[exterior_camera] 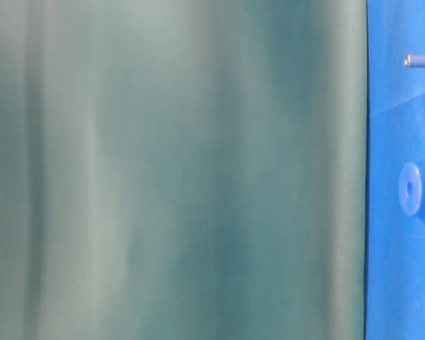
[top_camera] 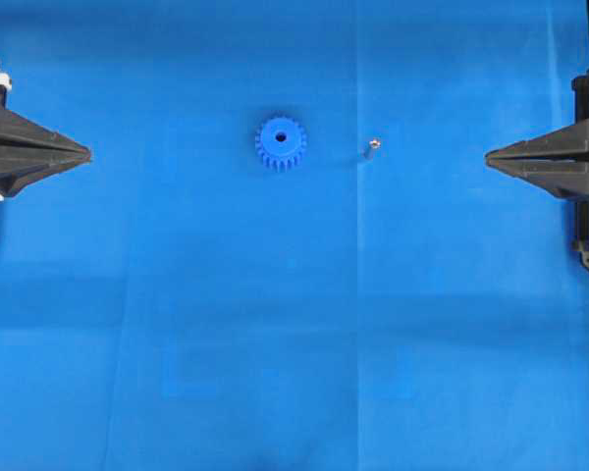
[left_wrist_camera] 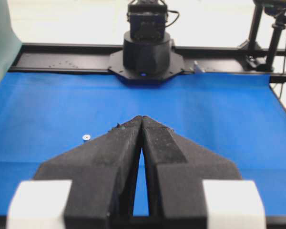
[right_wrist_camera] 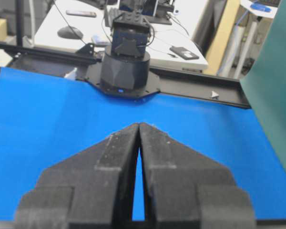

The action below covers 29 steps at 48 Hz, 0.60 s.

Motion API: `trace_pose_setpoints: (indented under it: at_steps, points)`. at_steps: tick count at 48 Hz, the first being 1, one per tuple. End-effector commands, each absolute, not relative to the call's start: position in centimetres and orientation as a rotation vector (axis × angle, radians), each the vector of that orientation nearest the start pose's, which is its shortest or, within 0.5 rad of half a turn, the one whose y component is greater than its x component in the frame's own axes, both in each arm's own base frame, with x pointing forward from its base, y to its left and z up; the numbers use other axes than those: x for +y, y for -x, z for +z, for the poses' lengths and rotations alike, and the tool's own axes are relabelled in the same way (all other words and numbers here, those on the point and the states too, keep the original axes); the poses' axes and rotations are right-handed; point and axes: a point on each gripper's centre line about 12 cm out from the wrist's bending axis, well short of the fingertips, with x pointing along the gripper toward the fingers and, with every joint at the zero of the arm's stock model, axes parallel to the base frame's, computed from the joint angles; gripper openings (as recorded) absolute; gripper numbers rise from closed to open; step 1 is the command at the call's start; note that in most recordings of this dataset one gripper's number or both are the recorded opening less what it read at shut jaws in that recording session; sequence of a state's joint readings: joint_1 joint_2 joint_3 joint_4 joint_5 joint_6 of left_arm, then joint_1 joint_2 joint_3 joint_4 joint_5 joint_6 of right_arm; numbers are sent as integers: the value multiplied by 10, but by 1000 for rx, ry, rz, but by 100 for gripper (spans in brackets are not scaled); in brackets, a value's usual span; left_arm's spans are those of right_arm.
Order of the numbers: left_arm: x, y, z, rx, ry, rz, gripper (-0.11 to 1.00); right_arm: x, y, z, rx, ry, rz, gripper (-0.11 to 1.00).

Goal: Insert the shaft placed at a random location into the center hole of the small gear at another random location.
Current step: 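Move the right gripper over the small silver shaft and lower it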

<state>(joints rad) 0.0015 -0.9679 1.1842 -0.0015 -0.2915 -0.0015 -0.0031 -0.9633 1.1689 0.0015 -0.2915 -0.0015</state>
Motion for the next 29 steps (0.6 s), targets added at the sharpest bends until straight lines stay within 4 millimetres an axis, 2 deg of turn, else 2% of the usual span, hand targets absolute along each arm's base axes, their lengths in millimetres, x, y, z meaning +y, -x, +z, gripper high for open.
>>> trace_pose_setpoints:
  at_steps: [1, 6, 20, 24, 29]
  points:
    - [-1, -200, 295, -74, 12, -5, 0, 0, -202, 299, -91, 15, 0, 0]
    - [-1, -200, 296, -77, 17, -5, 0, 0, -205, 297, -64, 18, 1, -6]
    - [-1, -200, 296, -77, 17, -5, 0, -8, -213, 284, -11, 6, -37, -5]
    - [-1, -200, 296, -77, 17, -5, 0, -14, -216, 278, 6, -4, -65, -1]
    - [-1, -200, 296, -77, 17, -5, 0, -25, -223, 266, 48, -24, -115, 14]
